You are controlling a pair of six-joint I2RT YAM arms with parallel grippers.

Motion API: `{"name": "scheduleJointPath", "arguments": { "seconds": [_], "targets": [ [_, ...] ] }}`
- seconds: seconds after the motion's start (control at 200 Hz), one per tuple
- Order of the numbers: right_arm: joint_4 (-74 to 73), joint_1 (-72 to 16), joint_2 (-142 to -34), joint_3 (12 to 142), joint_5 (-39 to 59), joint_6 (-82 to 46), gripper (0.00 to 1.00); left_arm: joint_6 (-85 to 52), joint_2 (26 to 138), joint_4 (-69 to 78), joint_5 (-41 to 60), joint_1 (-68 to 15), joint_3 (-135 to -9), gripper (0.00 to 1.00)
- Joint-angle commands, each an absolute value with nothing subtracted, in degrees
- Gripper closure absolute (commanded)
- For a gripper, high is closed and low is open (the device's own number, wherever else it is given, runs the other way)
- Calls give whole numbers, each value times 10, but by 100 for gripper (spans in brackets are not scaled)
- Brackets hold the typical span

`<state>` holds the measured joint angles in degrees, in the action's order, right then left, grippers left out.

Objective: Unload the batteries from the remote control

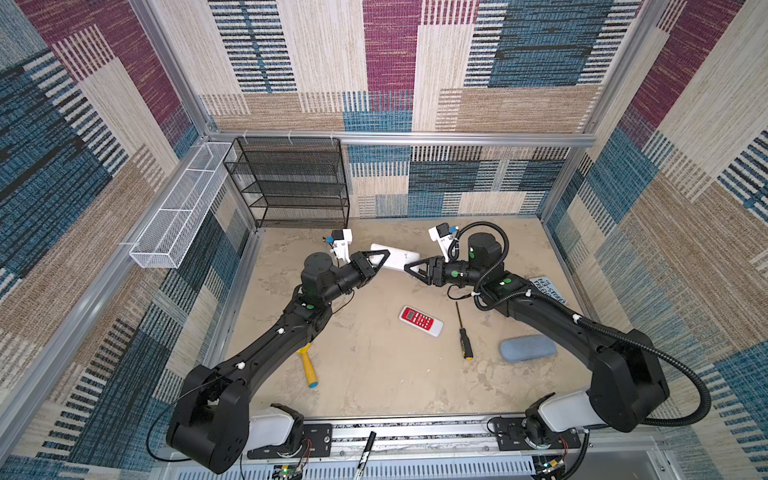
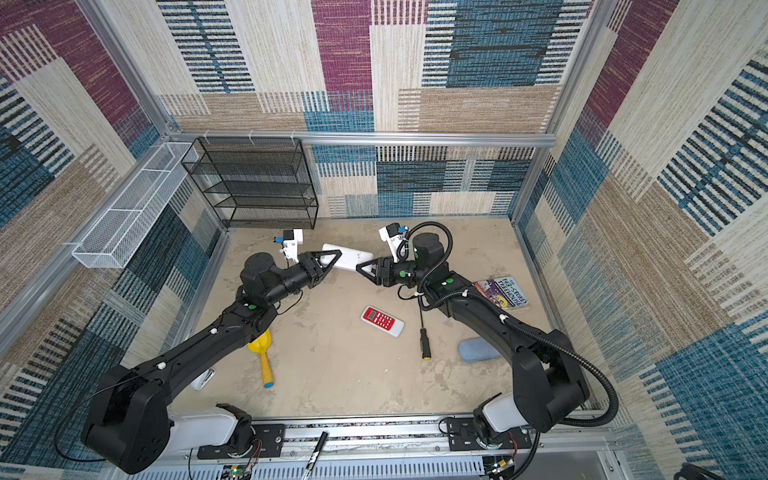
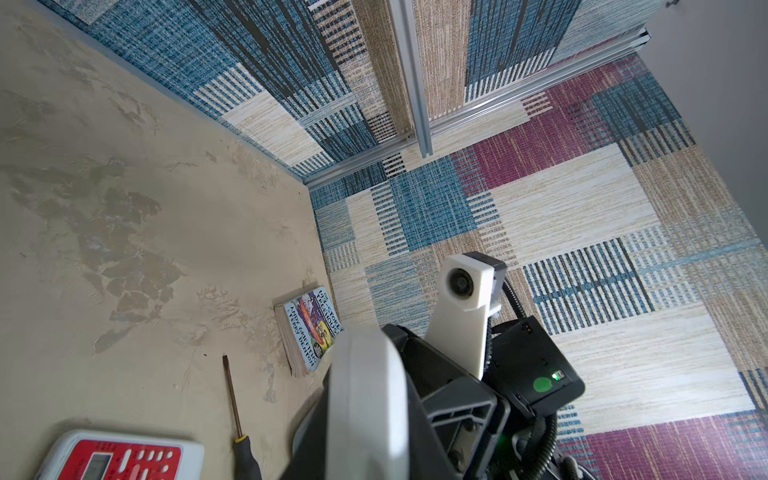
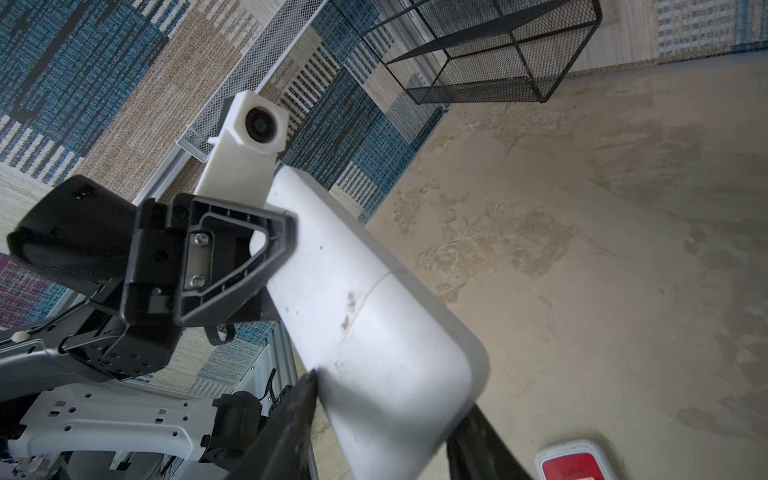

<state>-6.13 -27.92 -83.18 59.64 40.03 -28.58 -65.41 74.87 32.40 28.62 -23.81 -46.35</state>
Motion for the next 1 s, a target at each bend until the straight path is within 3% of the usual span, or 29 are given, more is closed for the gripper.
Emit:
{"name": "scheduleJointPath", "arguments": {
  "seconds": [0.0,0.215,0.401,0.641,0.997],
  "targets": [
    [-98,-274,-835,601,406,-288,51,-666,745,369,312,-239,-460,100],
    [-105,-264,-841,595,411,-288,61,-678,744,386,316,-238,-454,100],
    [-124,-242,-834,574,425,-295,63,-691,738,401,318,-236,-440,100],
    [-128,-241,-827,582,432,-288,42,-694,738,403,317,-236,-439,100],
    [-103,-241,-832,598,412,-280,43,-685,740,390,309,-236,-439,100]
  ]
}}
